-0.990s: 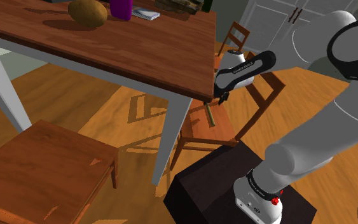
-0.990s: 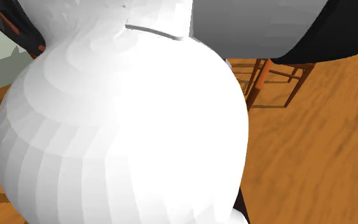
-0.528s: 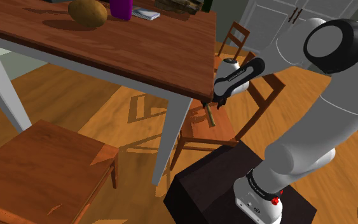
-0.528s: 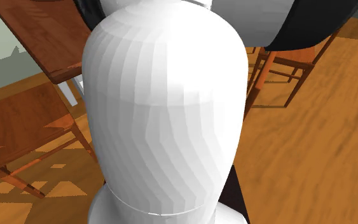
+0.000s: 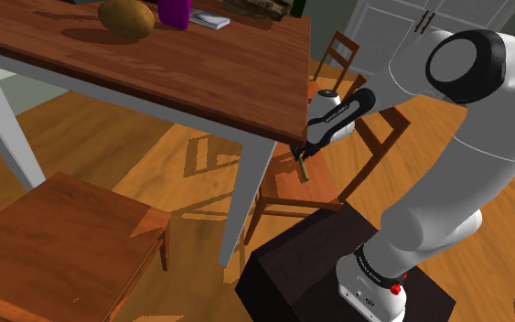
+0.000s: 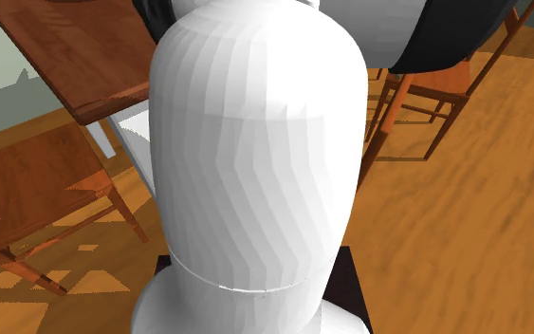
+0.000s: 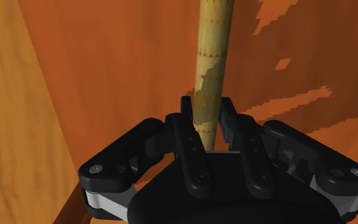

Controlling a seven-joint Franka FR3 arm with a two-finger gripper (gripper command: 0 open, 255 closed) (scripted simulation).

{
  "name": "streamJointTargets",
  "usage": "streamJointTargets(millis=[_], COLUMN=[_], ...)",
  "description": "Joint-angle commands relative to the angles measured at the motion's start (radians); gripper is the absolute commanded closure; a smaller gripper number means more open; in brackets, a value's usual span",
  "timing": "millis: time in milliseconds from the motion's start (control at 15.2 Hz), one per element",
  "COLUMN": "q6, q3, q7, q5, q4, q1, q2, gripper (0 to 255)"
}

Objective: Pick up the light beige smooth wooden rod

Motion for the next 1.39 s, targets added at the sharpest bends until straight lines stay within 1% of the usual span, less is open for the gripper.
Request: streamJointTargets(millis=[0,396,1320], q6=[-0.003,-0.002,-0.187], q3=[-0.006,-0.005,0.019], q7=[-0.002,0.003,-0.078], q5=[0.000,-0.002,0.083], q4=[0.000,-0.004,0.006], q1=[-0.005,-0.003,-0.009], q2=[0.007,0.005,-0.175], gripper=[255,255,255])
